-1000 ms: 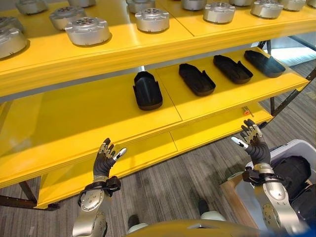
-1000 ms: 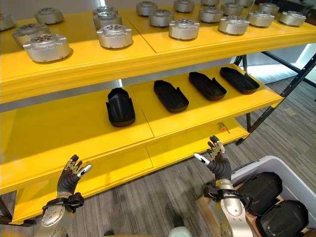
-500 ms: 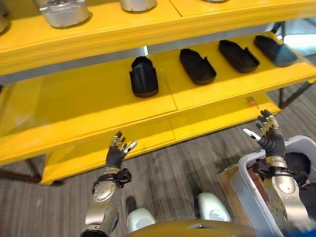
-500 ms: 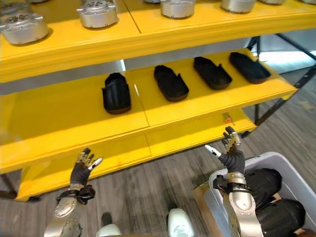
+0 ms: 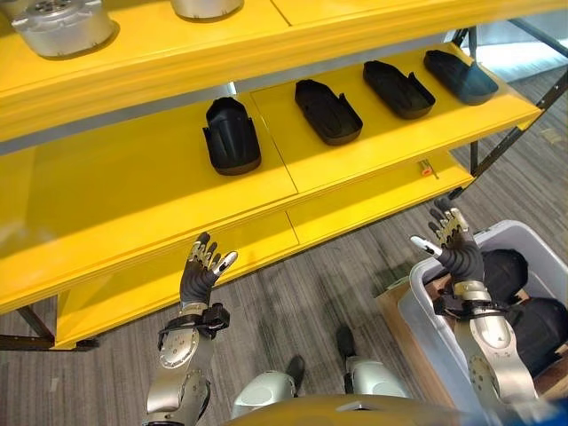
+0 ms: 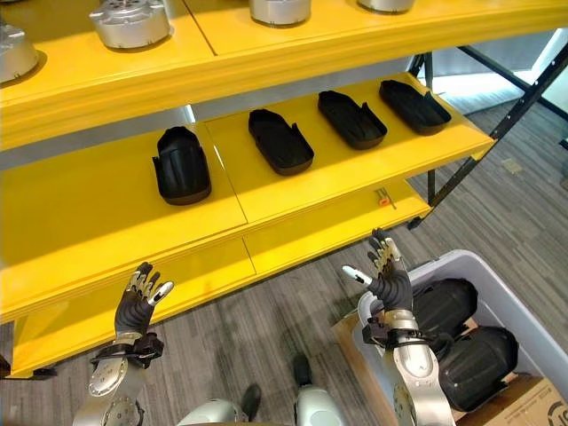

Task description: Move parts from the plastic box to the shelf.

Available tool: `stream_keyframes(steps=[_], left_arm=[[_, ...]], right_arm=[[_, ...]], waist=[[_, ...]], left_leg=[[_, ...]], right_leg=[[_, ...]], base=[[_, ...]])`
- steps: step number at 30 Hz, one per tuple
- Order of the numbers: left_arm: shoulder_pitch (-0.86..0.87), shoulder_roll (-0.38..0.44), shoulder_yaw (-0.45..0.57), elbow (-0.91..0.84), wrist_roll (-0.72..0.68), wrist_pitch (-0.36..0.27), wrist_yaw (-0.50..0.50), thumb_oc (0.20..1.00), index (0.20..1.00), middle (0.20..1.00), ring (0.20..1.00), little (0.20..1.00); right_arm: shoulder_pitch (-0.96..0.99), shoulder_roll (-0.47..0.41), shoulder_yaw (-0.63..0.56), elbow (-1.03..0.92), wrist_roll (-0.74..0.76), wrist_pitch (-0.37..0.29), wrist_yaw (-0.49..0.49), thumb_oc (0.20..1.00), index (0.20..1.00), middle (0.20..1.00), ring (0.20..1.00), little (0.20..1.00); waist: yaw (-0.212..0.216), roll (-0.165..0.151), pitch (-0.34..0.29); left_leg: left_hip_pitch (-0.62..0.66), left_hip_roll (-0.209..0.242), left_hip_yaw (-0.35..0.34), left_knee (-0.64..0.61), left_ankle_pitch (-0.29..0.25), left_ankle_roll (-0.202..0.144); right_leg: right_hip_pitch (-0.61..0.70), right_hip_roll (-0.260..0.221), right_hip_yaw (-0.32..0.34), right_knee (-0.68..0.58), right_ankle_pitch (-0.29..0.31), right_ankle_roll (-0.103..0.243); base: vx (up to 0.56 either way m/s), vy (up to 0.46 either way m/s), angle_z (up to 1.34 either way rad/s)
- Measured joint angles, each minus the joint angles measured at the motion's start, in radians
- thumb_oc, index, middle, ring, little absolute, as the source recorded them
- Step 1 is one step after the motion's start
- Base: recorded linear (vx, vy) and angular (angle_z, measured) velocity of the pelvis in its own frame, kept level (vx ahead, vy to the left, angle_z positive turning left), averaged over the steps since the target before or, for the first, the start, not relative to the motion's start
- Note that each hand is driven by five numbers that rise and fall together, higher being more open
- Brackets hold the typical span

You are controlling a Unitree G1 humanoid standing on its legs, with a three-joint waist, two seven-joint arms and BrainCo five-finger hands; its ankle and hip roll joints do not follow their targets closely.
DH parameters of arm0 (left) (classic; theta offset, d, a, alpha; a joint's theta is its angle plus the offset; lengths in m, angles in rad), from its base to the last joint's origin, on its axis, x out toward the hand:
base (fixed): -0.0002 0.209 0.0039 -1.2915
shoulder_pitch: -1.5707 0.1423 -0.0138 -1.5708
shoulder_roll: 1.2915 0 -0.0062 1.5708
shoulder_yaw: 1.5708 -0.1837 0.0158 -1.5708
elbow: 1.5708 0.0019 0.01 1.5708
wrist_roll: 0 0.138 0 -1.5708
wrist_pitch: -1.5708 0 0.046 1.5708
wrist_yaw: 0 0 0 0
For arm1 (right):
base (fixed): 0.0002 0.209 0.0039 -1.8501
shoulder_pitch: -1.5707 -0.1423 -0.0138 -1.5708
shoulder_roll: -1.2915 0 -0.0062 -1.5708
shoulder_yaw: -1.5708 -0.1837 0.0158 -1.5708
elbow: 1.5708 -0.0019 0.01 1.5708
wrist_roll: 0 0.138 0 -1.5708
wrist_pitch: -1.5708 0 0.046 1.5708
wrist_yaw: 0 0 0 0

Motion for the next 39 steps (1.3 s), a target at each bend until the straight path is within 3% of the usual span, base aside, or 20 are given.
stream_keyframes(steps=[4,10,14,16,18,19,20,21,22,23,25,29,30,32,33,34,39], left_arm=[[0.012,-0.001,-0.008,0.0,0.0,0.002,0.0,1.0,1.0,1.0,1.0,1.0],[0.018,0.036,-0.004,0.0,0.0,0.003,0.0,1.0,1.0,1.0,1.0,1.0],[0.023,0.086,-0.006,-0.002,0.0,0.006,-0.001,1.0,1.0,1.0,1.0,1.0],[0.018,0.112,0.0,-0.002,0.0,0.007,-0.001,1.0,1.0,1.0,1.0,1.0],[0.012,0.126,-0.002,-0.003,0.001,0.008,0.0,1.0,1.0,1.0,1.0,1.0],[0.002,0.127,-0.002,-0.002,0.001,0.01,0.001,1.0,1.0,1.0,1.0,1.0],[-0.002,0.126,0.002,-0.002,0.002,0.01,0.002,1.0,1.0,1.0,1.0,1.0],[0.001,0.122,0.005,-0.001,0.002,0.01,0.003,1.0,1.0,1.0,1.0,1.0],[0.002,0.102,0.018,0.001,0.002,0.009,0.004,1.0,1.0,1.0,1.0,1.0],[0.002,0.103,0.018,0.001,0.002,0.009,0.004,1.0,1.0,1.0,1.0,1.0],[0.013,0.092,0.036,0.009,0.002,0.008,0.003,1.0,1.0,1.0,1.0,1.0],[0.01,0.07,0.052,0.019,0.002,0.01,0.001,1.0,1.0,1.0,1.0,1.0],[0.014,0.07,0.056,0.015,0.003,0.009,0.0,1.0,1.0,1.0,1.0,1.0],[0.027,0.075,0.067,0.009,0.004,0.009,0.001,1.0,1.0,1.0,1.0,1.0],[0.047,0.038,0.066,0.012,0.009,0.014,0.001,1.0,1.0,1.0,1.0,1.0],[0.067,0.031,0.063,0.011,0.009,0.014,0.001,1.0,1.0,1.0,1.0,1.0],[0.066,0.029,0.06,0.009,0.009,0.016,0.002,1.0,1.0,1.0,1.0,1.0]], right_arm=[[-0.013,-0.003,0.0,0.0,0.008,0.009,0.0,1.0,1.0,1.0,1.0,1.0],[-0.013,-0.005,0.002,0.001,0.008,0.018,0.004,1.0,1.0,1.0,1.0,1.0],[0.028,-0.004,0.002,-0.002,0.026,0.024,0.013,1.0,1.0,1.0,1.0,1.0],[0.036,-0.003,-0.002,-0.008,0.026,0.03,0.017,1.0,1.0,1.0,1.0,1.0],[0.032,-0.001,0.0,-0.007,0.026,0.038,0.017,1.0,1.0,1.0,1.0,1.0],[0.031,0.0,0.001,-0.006,0.026,0.038,0.017,1.0,1.0,1.0,1.0,1.0],[0.018,-0.001,0.003,-0.001,0.025,0.039,0.016,1.0,1.0,1.0,1.0,1.0],[0.006,-0.003,0.002,0.0,0.024,0.038,0.016,1.0,1.0,1.0,1.0,1.0],[-0.003,-0.006,0.001,0.001,0.024,0.038,0.014,1.0,1.0,1.0,1.0,1.0],[-0.004,-0.006,0.002,0.0,0.023,0.038,0.014,1.0,1.0,1.0,1.0,1.0],[-0.013,-0.007,0.006,0.0,-0.001,0.039,0.015,1.0,1.0,1.0,1.0,1.0],[-0.006,-0.006,0.027,0.003,-0.015,0.043,0.013,1.0,1.0,1.0,1.0,1.0],[0.006,-0.004,0.033,0.004,-0.015,0.048,0.014,1.0,1.0,1.0,1.0,1.0],[0.019,0.006,0.039,0.004,-0.015,0.051,0.017,1.0,1.0,1.0,1.0,1.0],[0.026,-0.009,0.023,0.006,-0.016,0.062,0.017,1.0,1.0,1.0,1.0,1.0],[0.016,-0.011,0.008,0.0,-0.016,0.061,0.016,1.0,1.0,1.0,1.0,1.0],[0.005,-0.015,-0.068,0.001,-0.015,0.06,-0.011,1.0,1.0,1.0,1.0,1.0]], waist=[[0.004,0.0,-0.002],[0.005,-0.017,-0.02],[-0.015,-0.051,-0.039],[-0.03,-0.055,-0.041],[-0.032,-0.042,-0.033],[-0.038,-0.034,-0.03],[-0.011,-0.012,-0.021],[0.005,-0.001,-0.013],[0.016,0.034,0.006],[0.014,0.038,0.009],[0.022,0.038,0.014],[-0.01,0.024,0.012],[-0.006,0.001,0.007],[-0.001,-0.043,0.0],[0.005,-0.031,-0.008],[0.003,-0.017,-0.007],[-0.013,-0.008,-0.016]], left_leg=[[0.013,0.001,0.038,-0.003,-0.005,-0.007],[0.022,0.0,0.111,0.001,-0.02,0.014],[-0.012,-0.01,0.186,0.023,-0.029,0.028],[-0.053,-0.004,0.227,0.036,-0.028,0.039],[-0.075,0.023,0.286,0.037,-0.026,0.054],[-0.073,0.035,0.301,0.039,-0.028,0.056],[-0.068,0.084,0.378,0.027,-0.028,0.055],[-0.059,0.11,0.418,0.026,-0.029,0.055],[-0.03,0.143,0.468,0.012,-0.029,0.055],[-0.023,0.151,0.478,0.008,-0.028,0.054],[0.028,0.153,0.56,-0.043,-0.022,0.044],[0.057,0.156,0.593,-0.072,-0.009,0.01],[0.074,0.145,0.592,-0.089,-0.005,-0.011],[0.092,0.127,0.586,-0.102,0.003,-0.034],[0.086,0.152,0.566,-0.099,0.005,-0.072],[0.089,0.179,0.561,-0.109,0.01,-0.09],[0.093,0.25,0.536,-0.136,0.036,-0.141]], right_leg=[[0.009,0.001,0.025,-0.016,0.014,0.0],[0.001,0.008,0.095,-0.014,0.006,0.015],[-0.06,0.017,0.169,0.012,0.009,0.025],[-0.102,0.019,0.188,0.02,-0.029,0.066],[-0.167,0.038,0.171,0.099,-0.083,0.079],[-0.185,0.048,0.149,0.132,-0.085,0.075],[-0.216,0.026,-0.107,0.198,-0.111,0.027],[-0.21,0.007,-0.2,0.199,-0.11,0.023],[-0.157,-0.081,-0.427,0.177,-0.106,0.023],[-0.145,-0.096,-0.425,0.166,-0.103,0.029],[-0.122,-0.18,-0.436,0.132,-0.082,0.056],[-0.053,-0.223,-0.448,0.035,-0.036,0.098],[-0.009,-0.226,-0.447,0.02,-0.025,0.106],[0.041,-0.221,-0.438,0.016,0.007,0.107],[0.054,-0.177,-0.424,-0.008,0.026,0.072],[0.058,-0.153,-0.427,-0.015,0.017,0.061],[0.085,-0.079,-0.458,-0.045,-0.002,0.029]], base=[[0.05,0.061,-0.22],[0.01,0.101,-0.36],[-0.03,0.107,-0.51],[-0.05,0.086,-0.63],[-0.06,0.048,-0.78],[0.0,-0.021,-1.19],[0.01,-0.031,-1.36],[0.07,-0.026,-1.98],[0.05,0.006,-1.36],[0.07,0.005,-1.44],[0.07,-0.041,-1.18],[0.06,-0.09,-0.38],[0.03,-0.158,0.02],[0.07,-0.162,0.13],[0.15,-0.189,0.1],[0.19,-0.241,0.05],[0.13,-0.186,0.1]])
